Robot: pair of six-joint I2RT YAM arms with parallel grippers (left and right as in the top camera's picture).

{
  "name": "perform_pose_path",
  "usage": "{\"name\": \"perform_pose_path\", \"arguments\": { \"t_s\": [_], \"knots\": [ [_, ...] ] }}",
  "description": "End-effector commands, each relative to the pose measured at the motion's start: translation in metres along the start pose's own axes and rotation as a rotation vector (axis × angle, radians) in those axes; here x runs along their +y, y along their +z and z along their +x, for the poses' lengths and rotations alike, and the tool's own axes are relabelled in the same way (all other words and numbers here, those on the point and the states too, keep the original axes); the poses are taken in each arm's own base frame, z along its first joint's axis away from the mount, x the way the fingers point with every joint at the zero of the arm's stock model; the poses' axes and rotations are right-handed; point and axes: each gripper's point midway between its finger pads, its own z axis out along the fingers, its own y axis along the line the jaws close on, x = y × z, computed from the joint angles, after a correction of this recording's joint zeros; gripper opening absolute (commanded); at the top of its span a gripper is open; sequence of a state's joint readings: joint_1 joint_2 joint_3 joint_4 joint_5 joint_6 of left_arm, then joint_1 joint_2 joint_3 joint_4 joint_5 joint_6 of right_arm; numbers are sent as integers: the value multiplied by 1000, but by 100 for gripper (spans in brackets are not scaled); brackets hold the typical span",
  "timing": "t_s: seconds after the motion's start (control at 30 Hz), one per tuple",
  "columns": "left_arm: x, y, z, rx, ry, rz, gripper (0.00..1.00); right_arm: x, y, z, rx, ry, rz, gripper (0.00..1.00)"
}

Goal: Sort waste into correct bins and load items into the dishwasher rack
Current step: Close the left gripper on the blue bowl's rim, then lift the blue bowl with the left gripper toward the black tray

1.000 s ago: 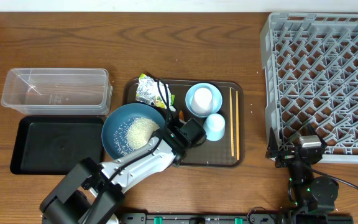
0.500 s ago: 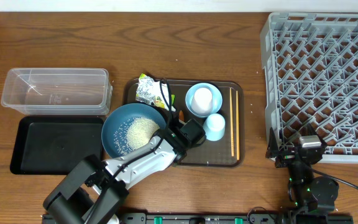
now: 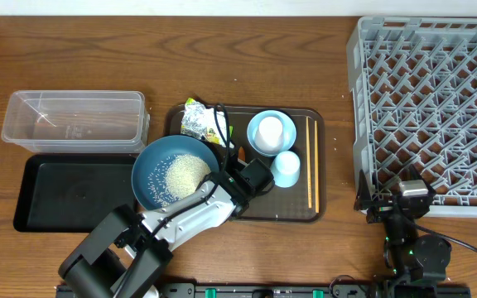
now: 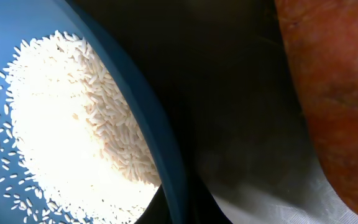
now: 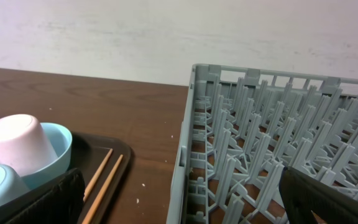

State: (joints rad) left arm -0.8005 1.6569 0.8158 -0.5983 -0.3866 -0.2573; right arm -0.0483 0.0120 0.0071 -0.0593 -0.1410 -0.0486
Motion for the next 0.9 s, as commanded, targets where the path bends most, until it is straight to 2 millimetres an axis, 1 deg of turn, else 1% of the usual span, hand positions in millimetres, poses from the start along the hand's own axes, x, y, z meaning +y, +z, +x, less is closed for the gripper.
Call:
{"name": "perform_pose_path", "arguments": {
  "t_s": [0.0, 0.13, 0.3, 0.47, 0.57, 0.7, 0.87],
  "knots": [
    [-1, 1, 0, 9, -7, 9, 6, -1, 0, 1, 2, -12, 7, 99],
    [-1, -4, -7, -3, -13, 13, 6, -1, 0, 1, 2, -12, 7, 99],
    [3, -19, -14, -18, -19, 18, 6, -1, 0, 1, 2, -12, 7, 99],
    [11, -42, -24, -67, -43, 35, 6, -1, 0, 1, 2, -12, 7, 99],
    [16, -55, -27, -104, -82, 53, 6, -1, 0, 1, 2, -12, 7, 99],
    [16, -72, -30, -149, -112, 113, 6, -1, 0, 1, 2, -12, 7, 99],
    [28, -104, -33, -246, -166, 163, 6, -1, 0, 1, 2, -12, 7, 99]
  ]
}}
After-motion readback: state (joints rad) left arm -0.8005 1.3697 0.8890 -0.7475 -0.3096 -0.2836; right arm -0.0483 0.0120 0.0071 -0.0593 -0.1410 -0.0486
